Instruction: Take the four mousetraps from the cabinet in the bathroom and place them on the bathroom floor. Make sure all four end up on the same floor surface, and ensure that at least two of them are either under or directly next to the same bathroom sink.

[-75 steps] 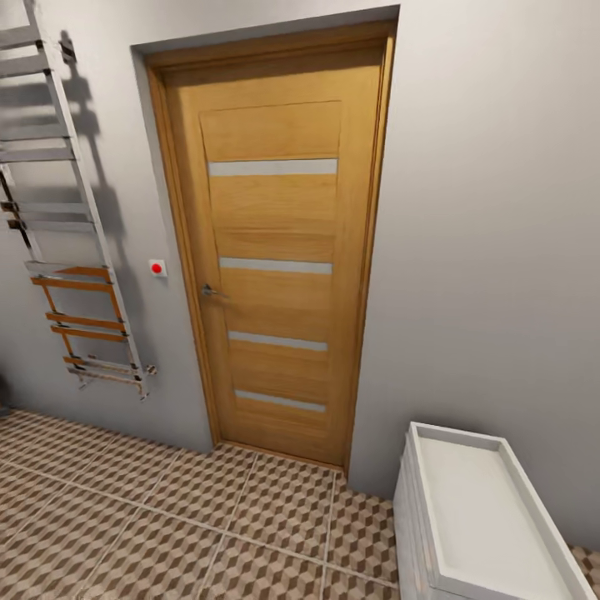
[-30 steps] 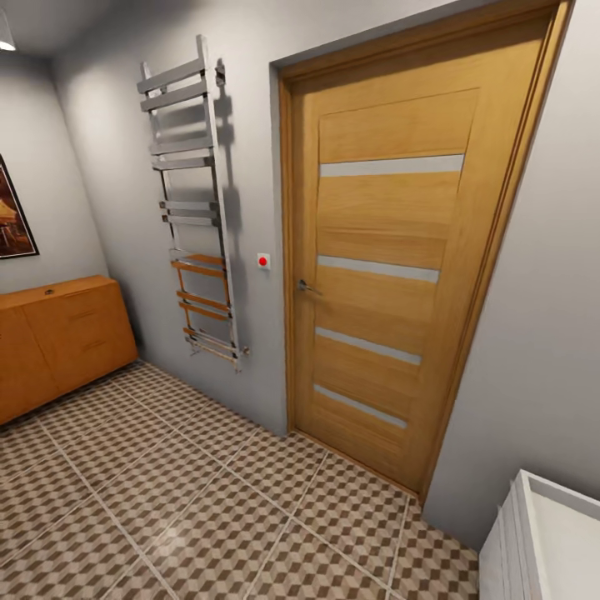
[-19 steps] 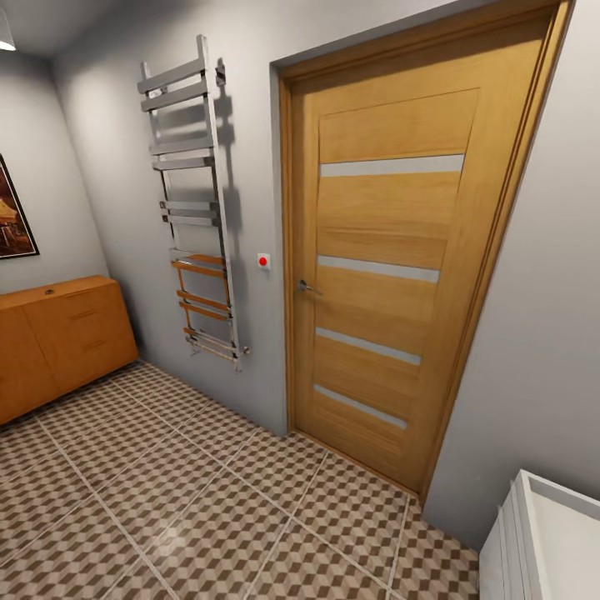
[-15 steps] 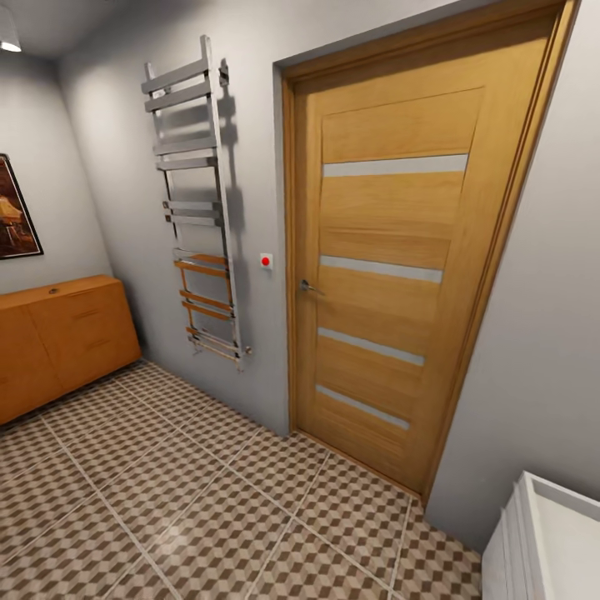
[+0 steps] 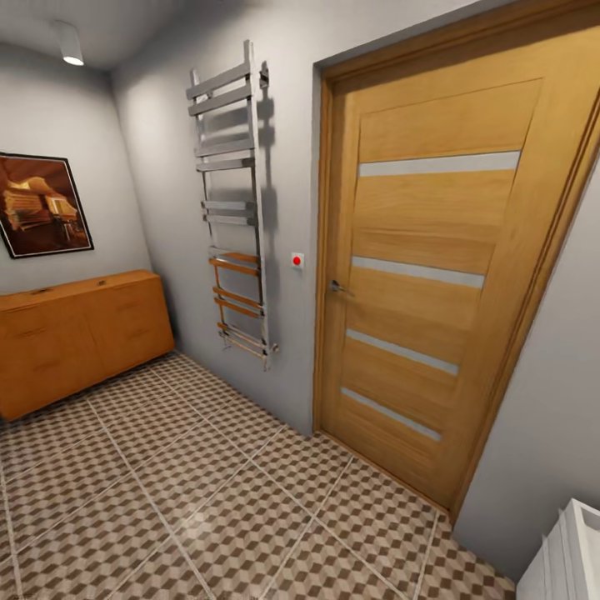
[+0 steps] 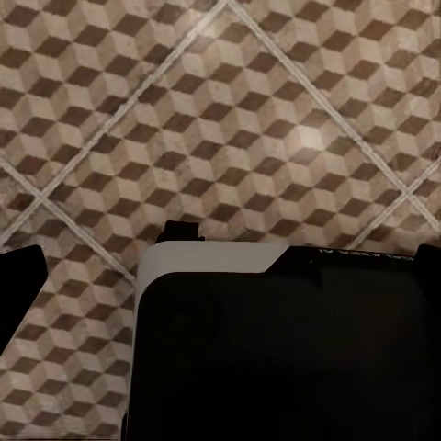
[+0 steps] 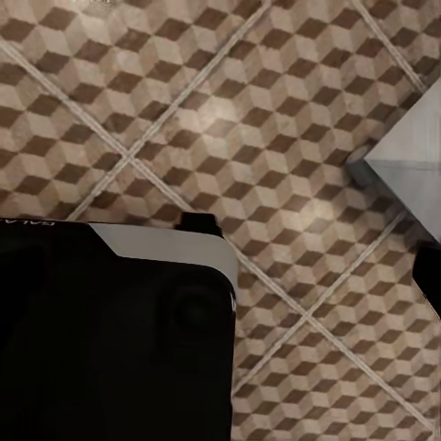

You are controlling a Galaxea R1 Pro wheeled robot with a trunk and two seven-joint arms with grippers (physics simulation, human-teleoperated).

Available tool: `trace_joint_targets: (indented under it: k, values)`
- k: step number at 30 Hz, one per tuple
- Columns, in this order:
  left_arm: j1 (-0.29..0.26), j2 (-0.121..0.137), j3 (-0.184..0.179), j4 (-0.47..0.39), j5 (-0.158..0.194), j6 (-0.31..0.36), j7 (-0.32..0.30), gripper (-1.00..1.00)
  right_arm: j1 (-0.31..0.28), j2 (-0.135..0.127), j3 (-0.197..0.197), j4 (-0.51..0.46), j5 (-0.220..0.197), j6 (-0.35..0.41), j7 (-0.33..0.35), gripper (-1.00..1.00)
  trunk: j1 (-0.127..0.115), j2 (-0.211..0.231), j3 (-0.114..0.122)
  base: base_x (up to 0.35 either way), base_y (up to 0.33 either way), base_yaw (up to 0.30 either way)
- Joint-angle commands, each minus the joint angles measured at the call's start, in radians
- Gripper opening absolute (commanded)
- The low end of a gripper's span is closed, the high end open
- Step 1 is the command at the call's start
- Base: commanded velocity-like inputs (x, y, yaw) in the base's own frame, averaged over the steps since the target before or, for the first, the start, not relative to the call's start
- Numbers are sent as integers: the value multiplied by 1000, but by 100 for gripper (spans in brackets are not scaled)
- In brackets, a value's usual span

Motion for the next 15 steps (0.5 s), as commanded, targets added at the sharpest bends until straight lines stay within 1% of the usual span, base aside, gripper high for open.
trace_joint_targets:
  k: [1,15]
  values:
    - [-1,0,-8,2,10,-4,0,100,-1,0,6,3,5,-3,-5,100,0,-2,-2,0,0,270]
    - [-1,0,-8,2,10,-4,0,100,-1,0,6,3,6,-4,-5,100,0,-2,-2,0,0,271]
